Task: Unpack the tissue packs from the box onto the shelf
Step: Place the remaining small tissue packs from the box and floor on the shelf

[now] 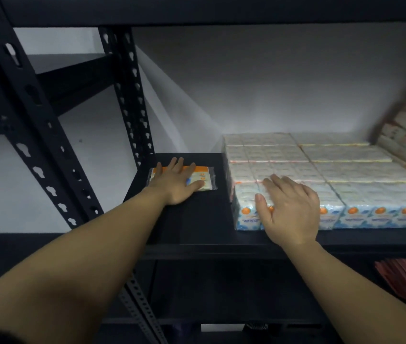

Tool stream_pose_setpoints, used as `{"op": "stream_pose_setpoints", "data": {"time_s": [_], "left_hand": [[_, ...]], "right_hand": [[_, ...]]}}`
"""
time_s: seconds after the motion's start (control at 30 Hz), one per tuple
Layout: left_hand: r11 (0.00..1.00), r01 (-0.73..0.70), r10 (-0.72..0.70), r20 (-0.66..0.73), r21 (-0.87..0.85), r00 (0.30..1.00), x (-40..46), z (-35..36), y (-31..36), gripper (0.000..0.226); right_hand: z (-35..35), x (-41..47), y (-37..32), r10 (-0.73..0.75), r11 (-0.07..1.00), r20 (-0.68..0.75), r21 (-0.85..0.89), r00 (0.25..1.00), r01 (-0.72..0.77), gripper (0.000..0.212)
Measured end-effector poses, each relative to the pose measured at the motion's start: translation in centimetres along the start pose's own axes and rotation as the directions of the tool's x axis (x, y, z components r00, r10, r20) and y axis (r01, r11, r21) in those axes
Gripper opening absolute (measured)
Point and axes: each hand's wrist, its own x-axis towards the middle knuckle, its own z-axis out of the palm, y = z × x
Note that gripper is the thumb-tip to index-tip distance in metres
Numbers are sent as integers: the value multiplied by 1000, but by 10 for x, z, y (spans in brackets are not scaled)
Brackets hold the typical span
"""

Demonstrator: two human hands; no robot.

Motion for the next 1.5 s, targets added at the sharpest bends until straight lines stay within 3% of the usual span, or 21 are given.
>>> {"op": "stream_pose_setpoints", "data": {"time_s": [0.1,0.2,0.3,0.4,0.83,1.13,1.5], "left_hand": [[999,2,1,-67,47,998,7,-6,5,82],[993,116,-113,-139,12,984,-5,-1,27,77],[977,208,-212,-62,-55,975,-20,13,43,73],[976,203,-204,-1,-81,979,-17,19,41,71],[990,121,-121,2,-68,993,40,5,8,62],[991,121,-123,-45,-48,991,50,5,8,56],[995,85,-92,-121,-57,988,38,10,5,66]], "right_hand": [[2,0,0,2,1000,-3,-1,1000,-2,57],[1,1,-1,13,1000,1,6,1000,-13,57],[-1,1,-1,9,1000,7,5,1000,-9,57],[-2,1,-1,11,1000,23,9,1000,-11,58],[1,1,0,15,1000,6,26,1000,-15,56],[0,1,0,16,1000,13,14,1000,-16,55],[1,1,-1,18,1000,-15,14,1000,-17,53]]}}
